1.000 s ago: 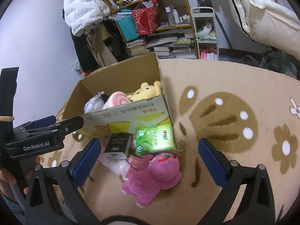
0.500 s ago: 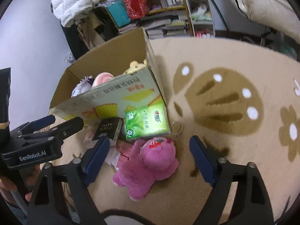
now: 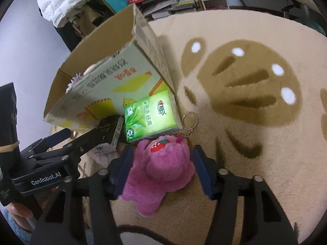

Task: Organize soft objects
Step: 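Lower the right tool onto the pink bear plush beside the box, then close the right tool on the pink bear while the left tool grasps the black tissue pack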

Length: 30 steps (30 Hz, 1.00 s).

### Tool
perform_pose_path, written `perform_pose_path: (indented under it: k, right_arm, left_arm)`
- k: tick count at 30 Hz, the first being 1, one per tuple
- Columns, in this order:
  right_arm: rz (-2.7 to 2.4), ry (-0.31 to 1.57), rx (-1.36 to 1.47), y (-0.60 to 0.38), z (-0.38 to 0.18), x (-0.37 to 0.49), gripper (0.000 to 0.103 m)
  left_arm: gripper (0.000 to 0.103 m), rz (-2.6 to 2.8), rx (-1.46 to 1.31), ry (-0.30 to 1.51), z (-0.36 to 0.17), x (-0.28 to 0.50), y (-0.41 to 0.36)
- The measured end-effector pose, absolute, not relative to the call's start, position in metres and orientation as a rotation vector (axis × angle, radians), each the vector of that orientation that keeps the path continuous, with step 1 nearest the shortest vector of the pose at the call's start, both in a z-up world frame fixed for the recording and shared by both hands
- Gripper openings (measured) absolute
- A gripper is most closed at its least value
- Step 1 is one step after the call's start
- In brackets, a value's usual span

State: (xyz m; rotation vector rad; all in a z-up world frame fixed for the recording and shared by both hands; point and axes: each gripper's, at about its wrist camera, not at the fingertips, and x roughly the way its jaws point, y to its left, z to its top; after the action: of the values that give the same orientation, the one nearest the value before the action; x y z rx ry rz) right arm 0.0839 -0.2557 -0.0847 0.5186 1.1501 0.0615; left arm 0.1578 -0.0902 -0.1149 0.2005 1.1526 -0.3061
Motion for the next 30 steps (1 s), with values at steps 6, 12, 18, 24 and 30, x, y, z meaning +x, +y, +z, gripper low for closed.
perform_pose_path:
  k: [6,12,18,24,30]
  right_arm:
    - [0.064,1.164,0.524,-0.254,-0.093,0.091,0.049]
    - [0.067,1.177,0.558,-0.257,-0.099,0.098,0.049]
    - [0.071,1.177,0.548,-0.263,-0.099,0.094,0.049]
    - [0.067,1.172,0.535,-0.261,-0.096,0.092,0.049]
    - [0.062,1.17,0.513,-0.254,-0.095,0.091,0.049]
  left_arm:
    - [0.101,-0.292,0.194,1.187,-0.13,0.163,-0.091]
    - [0.101,-0.301,0.199,1.202,-0.141,0.169,-0.094]
    - [0.101,-0.303,0.197,1.204,-0.143,0.17,-0.096]
    - [0.101,-0.305,0.195,1.196,-0.144,0.167,-0.097]
    - [0.096,-0.298,0.218,1.181,-0.14,0.165,-0.097]
